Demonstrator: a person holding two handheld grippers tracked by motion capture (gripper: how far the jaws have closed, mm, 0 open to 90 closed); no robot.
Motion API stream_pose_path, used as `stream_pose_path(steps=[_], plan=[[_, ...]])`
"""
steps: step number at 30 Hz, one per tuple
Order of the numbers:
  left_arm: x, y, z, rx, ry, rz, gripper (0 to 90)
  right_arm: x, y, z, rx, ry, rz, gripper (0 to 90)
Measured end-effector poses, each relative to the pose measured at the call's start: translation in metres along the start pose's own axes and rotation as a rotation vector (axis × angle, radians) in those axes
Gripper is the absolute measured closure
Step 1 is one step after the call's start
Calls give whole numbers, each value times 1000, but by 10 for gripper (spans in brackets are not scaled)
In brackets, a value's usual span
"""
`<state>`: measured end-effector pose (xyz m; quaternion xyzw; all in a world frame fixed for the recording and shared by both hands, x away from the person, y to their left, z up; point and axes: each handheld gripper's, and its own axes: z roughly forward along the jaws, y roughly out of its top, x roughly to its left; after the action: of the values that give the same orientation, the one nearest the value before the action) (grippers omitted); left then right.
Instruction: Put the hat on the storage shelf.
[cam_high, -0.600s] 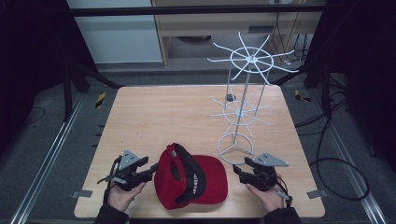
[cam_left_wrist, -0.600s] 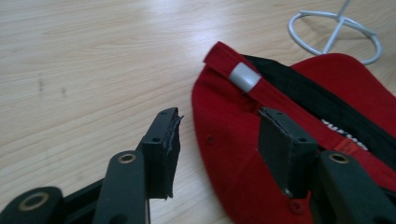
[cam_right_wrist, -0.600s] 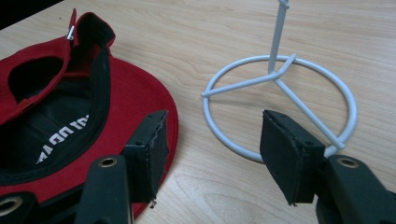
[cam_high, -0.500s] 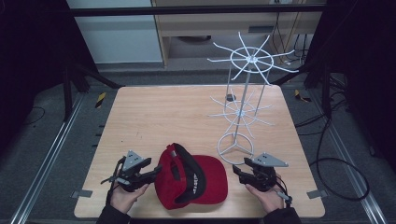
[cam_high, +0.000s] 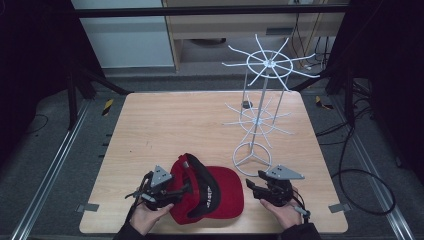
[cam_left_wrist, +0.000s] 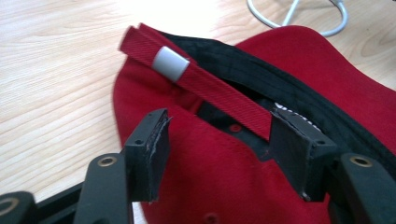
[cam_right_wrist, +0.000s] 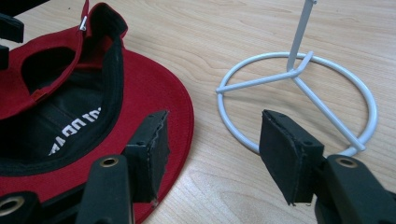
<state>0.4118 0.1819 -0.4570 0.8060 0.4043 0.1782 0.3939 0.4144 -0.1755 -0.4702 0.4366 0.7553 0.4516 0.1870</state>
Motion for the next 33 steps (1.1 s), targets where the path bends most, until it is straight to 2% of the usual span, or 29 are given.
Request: stream_pose_path(steps=[5,8,13,18,20,23,25,28,30,32,33], plan=[[-8,3,4,5,-18,6,371,1,0,0,5,2,-3,430],[-15,7,9,18,-44,4,366,2,0,0,8,8,0,431],[-29,12,23,84,-58,25,354,2,0,1,8,7,-7,433],[-33,11,41,155,-35,31,357,3,0,1,9,11,-10,435],[-34,9,46,171,-31,18,359,3,0,1,9,11,-11,438],[-30,8,44,167,-46,-24,420,3,0,2,14,14,-16,454],[-26,7,44,172,-76,-61,487,4,0,2,14,17,-18,462],[-20,4,46,198,-91,-81,605,5,0,3,20,24,-24,465],[-20,3,47,205,-94,-86,663,6,0,4,28,30,-31,468],[-20,4,45,194,-91,-74,715,7,0,6,32,33,-34,471],[-19,4,44,190,-88,-67,788,8,0,7,37,37,-37,476]])
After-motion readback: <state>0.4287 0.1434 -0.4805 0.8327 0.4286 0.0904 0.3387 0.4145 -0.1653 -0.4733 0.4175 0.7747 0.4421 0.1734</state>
